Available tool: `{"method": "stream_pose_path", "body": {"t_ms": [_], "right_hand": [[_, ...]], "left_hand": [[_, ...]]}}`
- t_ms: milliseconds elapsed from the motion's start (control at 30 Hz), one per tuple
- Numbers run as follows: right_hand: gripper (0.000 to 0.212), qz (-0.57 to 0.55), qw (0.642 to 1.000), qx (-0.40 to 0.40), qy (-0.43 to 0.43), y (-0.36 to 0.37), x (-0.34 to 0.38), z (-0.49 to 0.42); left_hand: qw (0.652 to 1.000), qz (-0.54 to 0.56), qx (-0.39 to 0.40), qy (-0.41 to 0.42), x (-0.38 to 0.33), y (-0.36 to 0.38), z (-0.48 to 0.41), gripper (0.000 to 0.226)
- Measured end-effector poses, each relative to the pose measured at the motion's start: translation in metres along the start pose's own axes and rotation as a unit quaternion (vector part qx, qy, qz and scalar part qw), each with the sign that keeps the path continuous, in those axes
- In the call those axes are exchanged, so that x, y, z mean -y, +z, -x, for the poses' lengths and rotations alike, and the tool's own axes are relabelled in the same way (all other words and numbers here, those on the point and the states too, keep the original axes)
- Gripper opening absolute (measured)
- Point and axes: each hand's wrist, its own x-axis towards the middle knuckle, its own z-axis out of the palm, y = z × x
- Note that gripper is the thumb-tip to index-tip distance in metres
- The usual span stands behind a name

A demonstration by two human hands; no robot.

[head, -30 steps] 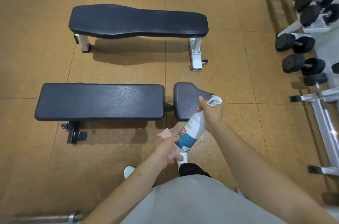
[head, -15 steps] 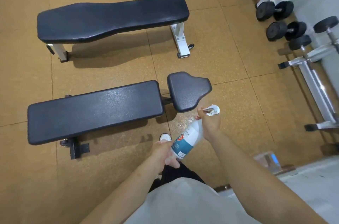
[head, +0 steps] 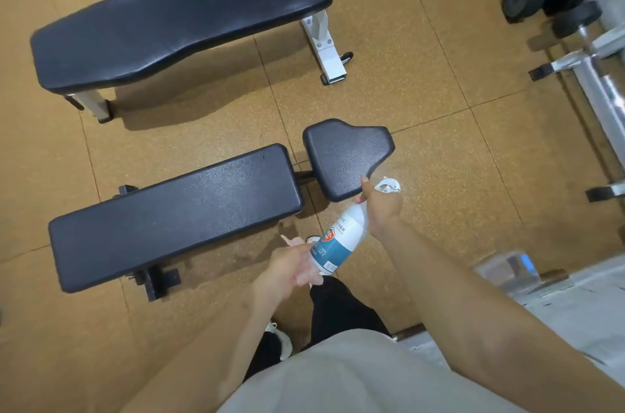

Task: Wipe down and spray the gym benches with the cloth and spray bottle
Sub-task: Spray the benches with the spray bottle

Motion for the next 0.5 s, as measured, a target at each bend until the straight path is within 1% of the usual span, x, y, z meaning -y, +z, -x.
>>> {"method": "stream_pose_path", "body": {"t_ms": [67,133,200,267,333,367,433,467,500], "right_hand": [[0.038,0.015,1.000,0.006,-0.005,0.002,-0.001,0.003],[0.036,0.023,0.999,0.043,-0.008,0.008,-0.007,0.011],[0.029,0.005,0.996,0.087,-0.023,0.020,-0.015,0.023],[0.028,-0.025,0.992,0.116,-0.039,0.037,-0.024,0.039],[0.032,-0.029,0.990,0.126,-0.054,0.056,-0.037,0.057],[0.029,-0.024,0.990,0.129,-0.059,0.065,-0.045,0.067],[0.020,0.004,0.991,0.123,-0.057,0.083,-0.063,0.087],[0.024,0.025,0.992,0.116,-0.045,0.092,-0.074,0.098],[0.033,0.049,0.992,0.107,-0.034,0.102,-0.084,0.109]], "left_hand": [[1.000,-0.009,0.014,-0.015,0.002,-0.005,0.007,0.019],[0.999,-0.015,0.029,-0.018,0.010,-0.017,0.009,0.018],[0.999,-0.018,0.033,0.007,0.018,-0.035,0.004,0.018],[0.999,-0.013,0.030,0.031,0.028,-0.056,-0.003,0.028],[0.999,-0.005,0.024,0.028,0.035,-0.081,0.000,0.021],[0.999,0.004,0.016,0.028,0.038,-0.095,0.002,0.020],[0.999,0.020,0.005,0.039,0.045,-0.125,0.004,0.026],[0.999,0.026,-0.002,0.035,0.050,-0.141,0.007,0.027],[0.999,0.035,-0.009,0.030,0.055,-0.158,0.010,0.025]]}}
